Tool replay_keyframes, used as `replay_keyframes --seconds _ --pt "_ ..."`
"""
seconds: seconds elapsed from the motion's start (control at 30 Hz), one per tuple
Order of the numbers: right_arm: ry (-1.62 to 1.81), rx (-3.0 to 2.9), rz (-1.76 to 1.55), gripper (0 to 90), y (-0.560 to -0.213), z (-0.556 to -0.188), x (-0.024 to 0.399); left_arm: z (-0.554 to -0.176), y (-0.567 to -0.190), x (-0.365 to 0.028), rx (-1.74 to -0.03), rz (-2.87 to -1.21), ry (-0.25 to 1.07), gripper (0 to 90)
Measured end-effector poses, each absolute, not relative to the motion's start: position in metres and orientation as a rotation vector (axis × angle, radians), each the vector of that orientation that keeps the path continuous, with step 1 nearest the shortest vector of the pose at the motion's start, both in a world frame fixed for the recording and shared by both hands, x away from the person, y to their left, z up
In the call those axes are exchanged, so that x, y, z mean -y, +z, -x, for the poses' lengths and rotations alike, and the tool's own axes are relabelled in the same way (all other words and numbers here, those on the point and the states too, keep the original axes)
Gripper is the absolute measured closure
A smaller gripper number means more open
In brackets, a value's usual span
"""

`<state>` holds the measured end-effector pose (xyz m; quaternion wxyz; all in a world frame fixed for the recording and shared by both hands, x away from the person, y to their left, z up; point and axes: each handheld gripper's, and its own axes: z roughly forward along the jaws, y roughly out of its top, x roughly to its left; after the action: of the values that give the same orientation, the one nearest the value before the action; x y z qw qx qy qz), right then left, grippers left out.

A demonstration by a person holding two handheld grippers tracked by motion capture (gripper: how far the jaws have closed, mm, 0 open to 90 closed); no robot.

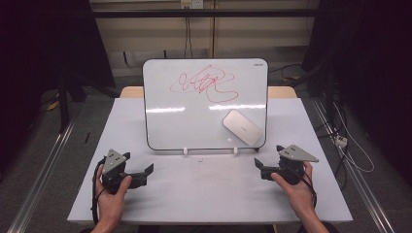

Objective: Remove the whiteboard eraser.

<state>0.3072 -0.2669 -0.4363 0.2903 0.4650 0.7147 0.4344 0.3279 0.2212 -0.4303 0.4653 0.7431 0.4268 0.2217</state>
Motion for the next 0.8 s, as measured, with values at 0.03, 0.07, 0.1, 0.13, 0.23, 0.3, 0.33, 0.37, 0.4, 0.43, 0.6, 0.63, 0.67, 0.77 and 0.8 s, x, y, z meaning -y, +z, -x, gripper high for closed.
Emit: replay_keyframes --seconds 0.03,0.07,0.1,0.13,0.23,0.3,0.33,0.37,0.4,0.43,0.6,0.63,0.67,0.77,0.8 --pt "1.154 -1.906 -1.231 7.6 -0.435 -0.308 0.266 -0.328 -0.430 -0.221 -1.048 -1.823 0.546 4.5" --pt "1.144 -1.916 -1.218 7.2 -0.433 -0.309 0.264 -0.328 -0.430 -0.220 -1.044 -1.823 0.550 4.5" --pt "1.136 -1.922 -1.211 7.1 -0.432 -0.311 0.264 -0.328 -0.430 -0.220 -1.038 -1.831 0.548 4.5" --pt "1.131 -1.928 -1.203 7.3 -0.431 -0.312 0.263 -0.328 -0.430 -0.219 -1.037 -1.829 0.543 4.5" --pt "1.124 -1.934 -1.185 7.9 -0.425 -0.319 0.261 -0.329 -0.430 -0.218 -1.024 -1.840 0.539 4.5" --pt "1.127 -1.936 -1.180 8.9 -0.421 -0.324 0.259 -0.329 -0.431 -0.217 -1.022 -1.841 0.529 4.5" --pt "1.126 -1.934 -1.172 11.1 -0.419 -0.327 0.257 -0.328 -0.431 -0.217 -1.023 -1.844 0.528 4.5" --pt "1.130 -1.930 -1.168 12.1 -0.417 -0.329 0.256 -0.329 -0.431 -0.218 -1.022 -1.846 0.527 4.5" --pt "1.132 -1.921 -1.166 10.8 -0.416 -0.332 0.254 -0.329 -0.431 -0.218 -1.024 -1.846 0.524 4.5" --pt "1.121 -1.915 -1.164 10.8 -0.414 -0.334 0.252 -0.329 -0.431 -0.218 -1.028 -1.838 0.522 4.5" --pt "1.092 -1.918 -1.162 8.4 -0.406 -0.342 0.242 -0.329 -0.431 -0.218 -1.026 -1.846 0.520 4.5" --pt "1.095 -1.922 -1.147 8.1 -0.404 -0.344 0.240 -0.329 -0.431 -0.218 -1.026 -1.846 0.520 4.5" --pt "1.101 -1.933 -1.140 8.0 -0.403 -0.345 0.238 -0.329 -0.431 -0.217 -1.023 -1.842 0.520 4.5" --pt "1.102 -1.962 -1.101 9.2 -0.400 -0.349 0.232 -0.329 -0.431 -0.217 -1.021 -1.845 0.523 4.5" --pt "1.100 -1.964 -1.099 9.4 -0.400 -0.351 0.230 -0.329 -0.431 -0.217 -1.021 -1.844 0.519 4.5"
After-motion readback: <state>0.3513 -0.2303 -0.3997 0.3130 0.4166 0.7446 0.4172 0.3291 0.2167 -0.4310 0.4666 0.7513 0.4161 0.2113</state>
